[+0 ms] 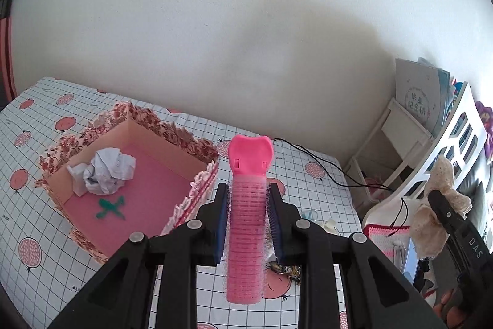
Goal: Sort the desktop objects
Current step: 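Lift and carry the pink roller and lace scrunchie over the pink box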
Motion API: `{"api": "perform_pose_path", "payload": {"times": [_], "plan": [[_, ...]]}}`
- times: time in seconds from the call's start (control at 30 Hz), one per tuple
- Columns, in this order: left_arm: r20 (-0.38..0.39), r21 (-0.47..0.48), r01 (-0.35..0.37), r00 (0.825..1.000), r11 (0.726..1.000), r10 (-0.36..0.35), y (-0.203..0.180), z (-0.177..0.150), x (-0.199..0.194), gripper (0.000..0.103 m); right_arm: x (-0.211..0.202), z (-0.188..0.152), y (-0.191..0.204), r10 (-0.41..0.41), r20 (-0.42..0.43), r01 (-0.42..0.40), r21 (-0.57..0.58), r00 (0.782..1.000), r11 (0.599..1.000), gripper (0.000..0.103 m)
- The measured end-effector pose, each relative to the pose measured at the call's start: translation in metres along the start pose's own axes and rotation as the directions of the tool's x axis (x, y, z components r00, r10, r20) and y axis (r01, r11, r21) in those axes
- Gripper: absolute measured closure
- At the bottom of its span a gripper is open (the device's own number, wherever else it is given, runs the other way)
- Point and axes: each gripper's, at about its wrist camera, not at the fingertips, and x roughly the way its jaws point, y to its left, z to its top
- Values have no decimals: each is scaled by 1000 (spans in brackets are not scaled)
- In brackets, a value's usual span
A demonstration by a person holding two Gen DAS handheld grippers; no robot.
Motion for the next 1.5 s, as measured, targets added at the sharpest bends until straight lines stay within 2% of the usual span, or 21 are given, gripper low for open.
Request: {"api": "perform_pose_path", "payload": {"times": [0.23,0.5,0.83,1.2,1.5], "plan": [[14,-50,-30,999,998,30,27,3,-4,77,19,-18,40,79,-47,-82,-51,996,995,78],[43,-123,-74,996,990,80,75,6,-19,77,38,-55,105,165,-131,-183,-143,978,973,78],[56,-253,-116,989,961,134,150,3,-35,77,48,-95,168,221,-208,-268,-229,953,936,78],[86,-353,-119,984,928,158,207,-3,-50,77,69,-127,206,264,-266,-333,-258,927,907,77],[82,-390,-99,986,916,142,218,-6,-45,77,84,-143,215,258,-292,-338,-269,921,902,76]]}}
